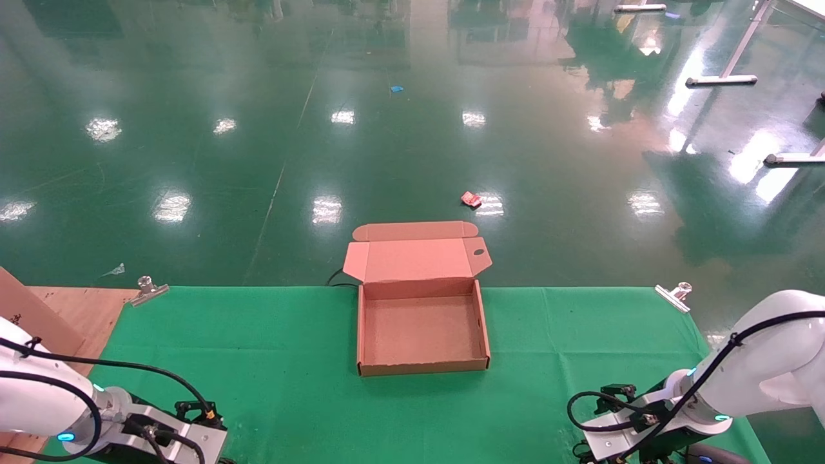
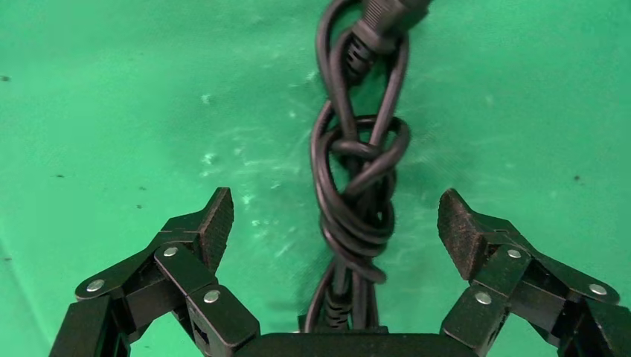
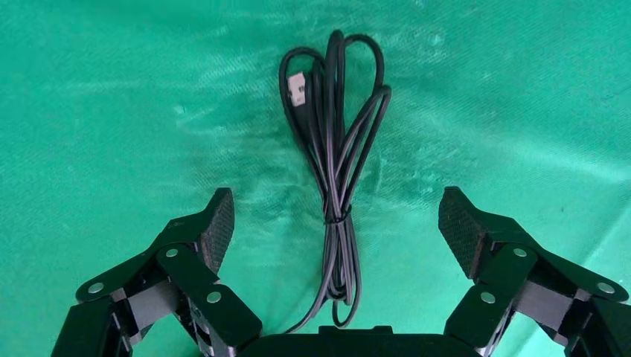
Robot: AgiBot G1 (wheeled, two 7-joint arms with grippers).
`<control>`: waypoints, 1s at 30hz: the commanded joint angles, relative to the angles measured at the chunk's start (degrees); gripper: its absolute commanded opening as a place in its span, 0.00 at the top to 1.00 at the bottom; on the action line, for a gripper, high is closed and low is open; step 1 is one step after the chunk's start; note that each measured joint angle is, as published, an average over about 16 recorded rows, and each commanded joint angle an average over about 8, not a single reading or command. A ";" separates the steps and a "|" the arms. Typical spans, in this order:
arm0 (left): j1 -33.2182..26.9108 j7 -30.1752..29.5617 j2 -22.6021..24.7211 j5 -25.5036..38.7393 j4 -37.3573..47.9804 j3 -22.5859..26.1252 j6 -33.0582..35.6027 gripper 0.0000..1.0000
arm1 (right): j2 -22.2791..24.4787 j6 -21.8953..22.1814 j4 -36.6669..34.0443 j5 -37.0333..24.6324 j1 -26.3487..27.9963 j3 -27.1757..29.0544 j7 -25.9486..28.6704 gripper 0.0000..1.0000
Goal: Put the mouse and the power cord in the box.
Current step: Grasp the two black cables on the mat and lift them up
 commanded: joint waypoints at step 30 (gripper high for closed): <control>-1.62 3.86 1.46 -0.14 4.88 0.03 0.98 1.00 | -1.14 -0.21 -7.25 1.64 2.40 1.03 -6.09 1.00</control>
